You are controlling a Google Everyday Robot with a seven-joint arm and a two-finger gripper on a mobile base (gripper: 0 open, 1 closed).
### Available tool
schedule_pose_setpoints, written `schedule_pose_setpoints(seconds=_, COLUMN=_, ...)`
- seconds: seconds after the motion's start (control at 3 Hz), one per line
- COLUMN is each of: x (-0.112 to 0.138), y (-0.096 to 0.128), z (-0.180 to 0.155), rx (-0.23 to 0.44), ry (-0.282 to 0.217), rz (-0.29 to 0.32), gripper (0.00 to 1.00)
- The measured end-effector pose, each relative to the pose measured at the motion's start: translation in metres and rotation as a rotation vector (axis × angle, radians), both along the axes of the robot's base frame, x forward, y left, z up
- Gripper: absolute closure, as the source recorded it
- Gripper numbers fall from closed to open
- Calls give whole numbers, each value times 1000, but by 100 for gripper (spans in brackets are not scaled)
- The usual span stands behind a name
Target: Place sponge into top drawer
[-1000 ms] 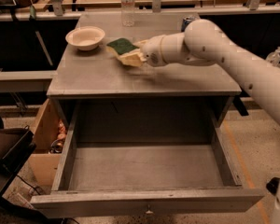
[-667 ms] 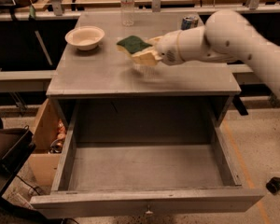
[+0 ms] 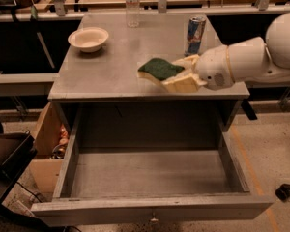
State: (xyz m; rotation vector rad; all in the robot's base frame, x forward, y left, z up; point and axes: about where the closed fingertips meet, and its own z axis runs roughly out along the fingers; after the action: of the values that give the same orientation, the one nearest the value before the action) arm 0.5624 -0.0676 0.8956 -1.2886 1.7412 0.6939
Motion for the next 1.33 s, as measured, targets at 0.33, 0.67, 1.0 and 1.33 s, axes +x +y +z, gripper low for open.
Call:
schedule_pose_setpoints(seconds=0.33, x=-67, y=-23, z=-11, rx=17, ry=53, rz=48, gripper=100)
schedule_pose_setpoints(seconds=0.67, x=-113, y=-31, z=-51, rx=56, ry=157, rz=99, gripper=100)
schedule_pose_setpoints(seconds=1.0, x=-127, y=-20, z=-114, rx=84, ry=256, rz=150, gripper=100)
schedule_pose_setpoints(seconds=1.33, x=-97, y=-10, z=-161, rx=24, ry=305, rz=163, gripper=100)
